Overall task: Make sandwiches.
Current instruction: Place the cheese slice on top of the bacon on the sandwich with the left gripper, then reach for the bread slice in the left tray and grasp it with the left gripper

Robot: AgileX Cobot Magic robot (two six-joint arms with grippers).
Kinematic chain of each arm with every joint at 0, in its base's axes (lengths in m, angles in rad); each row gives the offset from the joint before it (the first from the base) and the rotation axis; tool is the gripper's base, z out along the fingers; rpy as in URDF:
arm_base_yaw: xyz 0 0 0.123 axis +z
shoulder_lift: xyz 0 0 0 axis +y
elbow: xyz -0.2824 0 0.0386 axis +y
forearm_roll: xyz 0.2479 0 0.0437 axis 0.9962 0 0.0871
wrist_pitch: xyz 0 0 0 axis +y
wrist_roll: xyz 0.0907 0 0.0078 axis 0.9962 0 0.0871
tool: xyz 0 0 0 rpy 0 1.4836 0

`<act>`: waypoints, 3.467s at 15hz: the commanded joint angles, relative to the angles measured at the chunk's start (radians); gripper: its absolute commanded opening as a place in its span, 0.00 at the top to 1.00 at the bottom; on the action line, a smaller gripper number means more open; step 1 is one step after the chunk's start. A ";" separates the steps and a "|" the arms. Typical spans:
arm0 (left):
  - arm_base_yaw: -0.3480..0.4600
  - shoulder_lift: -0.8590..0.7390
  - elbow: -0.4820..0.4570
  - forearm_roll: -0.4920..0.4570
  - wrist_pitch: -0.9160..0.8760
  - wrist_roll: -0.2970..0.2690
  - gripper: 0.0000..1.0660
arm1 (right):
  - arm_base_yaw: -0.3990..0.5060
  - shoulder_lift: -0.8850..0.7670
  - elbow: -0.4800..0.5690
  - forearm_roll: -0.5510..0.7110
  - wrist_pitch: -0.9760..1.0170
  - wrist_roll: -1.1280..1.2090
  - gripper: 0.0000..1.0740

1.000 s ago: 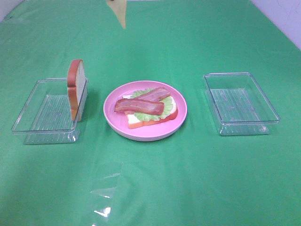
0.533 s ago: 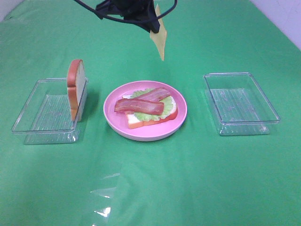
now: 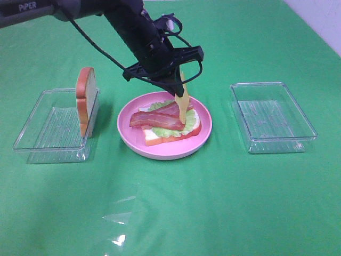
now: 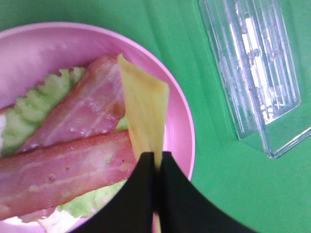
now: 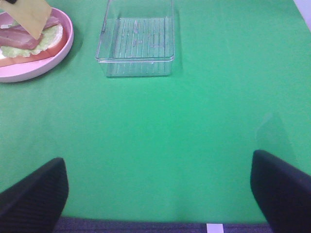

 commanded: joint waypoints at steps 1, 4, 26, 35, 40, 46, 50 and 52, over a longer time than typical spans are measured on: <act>-0.008 0.038 -0.002 -0.053 0.017 -0.005 1.00 | -0.005 -0.025 0.004 0.002 -0.006 -0.009 0.09; -0.001 0.038 -0.002 0.030 0.070 -0.022 1.00 | -0.005 -0.025 0.004 0.002 -0.006 -0.009 0.09; 0.025 -0.114 -0.312 0.371 0.278 -0.074 0.06 | -0.005 -0.025 0.004 0.002 -0.006 -0.009 0.09; 0.268 -0.333 0.053 0.355 0.278 -0.075 0.06 | -0.005 -0.025 0.004 0.002 -0.006 -0.009 0.09; 0.266 -0.232 0.070 0.262 0.277 -0.073 0.06 | -0.005 -0.025 0.004 0.002 -0.006 -0.009 0.09; 0.247 -0.078 0.071 0.256 0.278 -0.074 0.09 | -0.005 -0.025 0.004 0.002 -0.006 -0.009 0.09; 0.247 -0.045 0.077 0.280 0.278 -0.086 0.18 | -0.005 -0.025 0.004 0.002 -0.006 -0.009 0.09; 0.247 -0.046 0.088 0.328 0.278 -0.108 0.34 | -0.005 -0.025 0.004 0.002 -0.006 -0.009 0.09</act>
